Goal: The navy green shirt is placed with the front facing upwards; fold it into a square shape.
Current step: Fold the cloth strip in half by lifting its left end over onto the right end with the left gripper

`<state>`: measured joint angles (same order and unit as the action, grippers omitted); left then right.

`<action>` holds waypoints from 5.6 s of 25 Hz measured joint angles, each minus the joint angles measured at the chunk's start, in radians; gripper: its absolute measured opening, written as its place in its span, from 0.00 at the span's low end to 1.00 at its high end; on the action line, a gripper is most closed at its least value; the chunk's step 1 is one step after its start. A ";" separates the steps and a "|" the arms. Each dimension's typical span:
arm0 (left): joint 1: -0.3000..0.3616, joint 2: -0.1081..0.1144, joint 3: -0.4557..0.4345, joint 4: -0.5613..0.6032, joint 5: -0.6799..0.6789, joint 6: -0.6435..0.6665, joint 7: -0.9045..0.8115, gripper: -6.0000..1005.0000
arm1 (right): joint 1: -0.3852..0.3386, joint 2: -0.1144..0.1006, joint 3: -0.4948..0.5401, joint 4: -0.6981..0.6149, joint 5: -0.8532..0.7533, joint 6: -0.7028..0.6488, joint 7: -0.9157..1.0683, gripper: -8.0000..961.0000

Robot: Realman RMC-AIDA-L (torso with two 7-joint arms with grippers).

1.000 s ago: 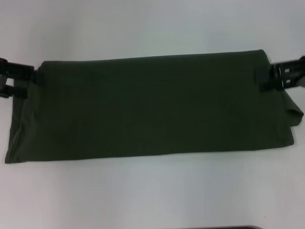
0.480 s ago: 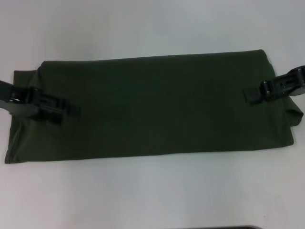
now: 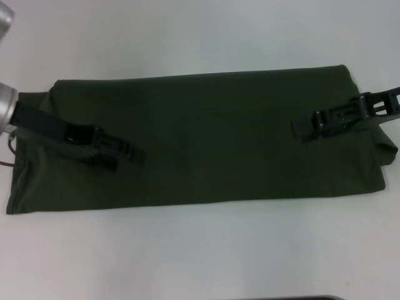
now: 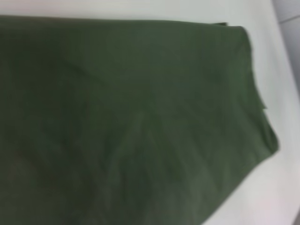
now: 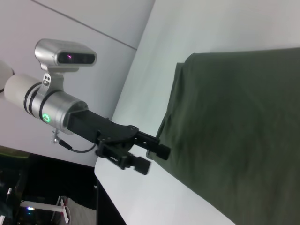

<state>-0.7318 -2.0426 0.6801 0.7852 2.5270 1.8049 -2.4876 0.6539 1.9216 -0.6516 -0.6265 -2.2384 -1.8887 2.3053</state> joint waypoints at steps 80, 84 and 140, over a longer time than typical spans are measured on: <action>-0.020 0.003 -0.019 0.018 -0.039 -0.219 -0.077 0.82 | -0.041 -0.017 0.047 0.002 0.000 -0.003 0.010 0.89; -0.035 -0.008 0.051 0.007 -0.031 -0.367 -0.140 0.82 | -0.041 -0.017 0.048 0.002 0.000 -0.003 0.011 0.89; 0.045 0.146 0.007 0.101 0.154 -0.131 -0.155 0.82 | -0.060 -0.035 0.081 -0.005 -0.002 -0.005 0.006 0.89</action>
<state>-0.6867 -1.8961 0.6870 0.8860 2.6810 1.6742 -2.6425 0.5940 1.8862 -0.5706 -0.6318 -2.2401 -1.8939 2.3109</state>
